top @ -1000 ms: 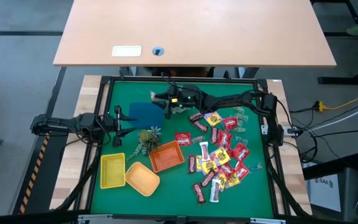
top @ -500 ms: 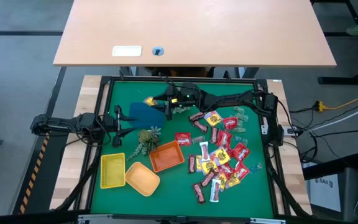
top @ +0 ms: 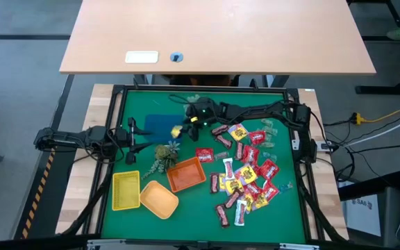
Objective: Sort candy
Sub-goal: Put the brown chocolate into the orange bin
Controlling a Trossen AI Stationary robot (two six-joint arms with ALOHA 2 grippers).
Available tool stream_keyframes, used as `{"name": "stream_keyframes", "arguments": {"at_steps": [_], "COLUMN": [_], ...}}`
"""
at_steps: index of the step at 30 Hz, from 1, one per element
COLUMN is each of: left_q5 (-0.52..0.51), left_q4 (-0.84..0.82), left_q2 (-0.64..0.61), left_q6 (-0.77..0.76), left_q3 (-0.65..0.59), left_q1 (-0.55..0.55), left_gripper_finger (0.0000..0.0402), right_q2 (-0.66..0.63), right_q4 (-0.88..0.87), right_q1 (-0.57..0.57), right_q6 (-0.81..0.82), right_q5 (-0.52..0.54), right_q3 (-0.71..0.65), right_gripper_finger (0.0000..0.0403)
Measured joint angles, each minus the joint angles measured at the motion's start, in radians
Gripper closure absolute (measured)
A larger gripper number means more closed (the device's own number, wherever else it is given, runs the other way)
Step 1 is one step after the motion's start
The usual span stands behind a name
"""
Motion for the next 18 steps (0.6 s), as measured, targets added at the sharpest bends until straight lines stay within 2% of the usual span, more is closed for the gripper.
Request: {"name": "stream_keyframes", "arguments": {"at_steps": [6,13,18], "left_q5": [0.000,0.003,0.012], "left_q4": [0.000,0.000,-0.002], "left_q2": [0.000,0.001,0.002], "left_q6": [0.000,0.000,-0.030], "left_q3": [0.000,0.000,0.000], "left_q1": [0.000,0.000,0.000], "left_gripper_finger": [0.0223,0.0223,0.0223], "right_q2": [-0.009,-0.097,-0.216], "right_q4": [-0.014,-0.048,-0.231], "right_q1": [-0.002,-0.002,-0.001], "right_q6": [-0.047,-0.081,-0.169], "right_q5": [-0.104,-0.124,-0.123], "right_q3": [0.000,0.001,0.001], "right_gripper_finger": [0.0182,0.0182,0.0182]}}
